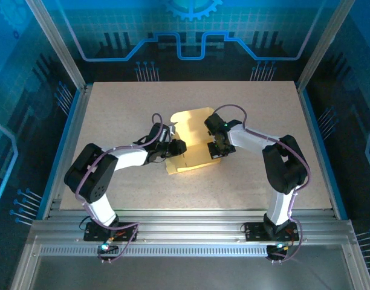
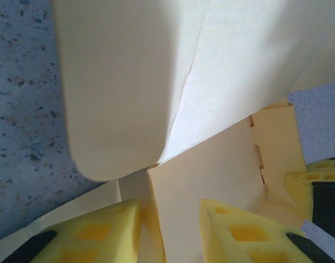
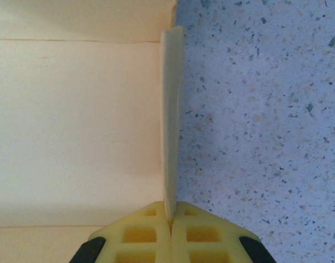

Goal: Fold the paper box

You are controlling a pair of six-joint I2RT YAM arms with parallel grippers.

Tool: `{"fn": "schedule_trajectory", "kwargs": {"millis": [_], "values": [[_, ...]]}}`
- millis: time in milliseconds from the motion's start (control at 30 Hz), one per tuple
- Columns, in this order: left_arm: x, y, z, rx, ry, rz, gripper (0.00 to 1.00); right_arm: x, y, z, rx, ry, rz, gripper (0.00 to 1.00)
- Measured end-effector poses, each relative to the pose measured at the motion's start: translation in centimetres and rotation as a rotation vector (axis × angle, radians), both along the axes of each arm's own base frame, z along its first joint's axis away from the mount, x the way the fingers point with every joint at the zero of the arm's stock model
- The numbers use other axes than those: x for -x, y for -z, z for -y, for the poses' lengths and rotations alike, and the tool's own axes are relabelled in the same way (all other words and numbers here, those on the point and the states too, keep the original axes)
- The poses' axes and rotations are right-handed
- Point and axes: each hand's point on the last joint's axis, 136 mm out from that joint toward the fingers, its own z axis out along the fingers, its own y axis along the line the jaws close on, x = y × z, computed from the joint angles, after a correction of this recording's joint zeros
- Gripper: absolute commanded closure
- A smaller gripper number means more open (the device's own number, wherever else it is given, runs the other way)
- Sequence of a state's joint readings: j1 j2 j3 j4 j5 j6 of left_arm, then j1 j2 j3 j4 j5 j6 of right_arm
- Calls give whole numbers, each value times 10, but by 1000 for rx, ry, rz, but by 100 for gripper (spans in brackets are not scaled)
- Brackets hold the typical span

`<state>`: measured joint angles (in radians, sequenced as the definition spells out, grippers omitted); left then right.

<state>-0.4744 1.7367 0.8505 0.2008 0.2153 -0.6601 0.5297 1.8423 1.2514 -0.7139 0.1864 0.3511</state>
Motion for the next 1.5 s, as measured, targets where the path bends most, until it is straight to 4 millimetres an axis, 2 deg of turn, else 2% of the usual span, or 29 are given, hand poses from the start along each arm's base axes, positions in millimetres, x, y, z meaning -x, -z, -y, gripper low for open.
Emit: {"fn": "schedule_trajectory", "kwargs": {"millis": [233,367,567,700,833,933,1067,1200,1300,1500], "values": [[-9,17,11,98,-55,-54,61,0,0,-2,1,5,-1,100],[-18,14,16,153,-94,-52,59,0,0,-1,7,14,0,100],[-19,12,15,158,-102,-47,53,0,0,0,12,18,3,100],[-5,5,-1,92,-111,-26,53,-1,0,0,11,19,4,100],[13,-13,-23,41,-139,1,51,-1,0,0,11,19,4,100],[33,-21,-33,14,-156,-3,51,-3,0,-1,11,22,2,100],[74,-20,-22,12,-139,-78,51,-6,0,-3,9,22,6,100],[100,-10,-9,37,-142,-167,51,-7,0,-4,8,22,7,100],[106,-7,-6,61,-171,-210,50,-7,0,-4,7,22,7,100],[91,0,0,51,-197,-225,50,-7,0,-4,7,22,6,100]]}}
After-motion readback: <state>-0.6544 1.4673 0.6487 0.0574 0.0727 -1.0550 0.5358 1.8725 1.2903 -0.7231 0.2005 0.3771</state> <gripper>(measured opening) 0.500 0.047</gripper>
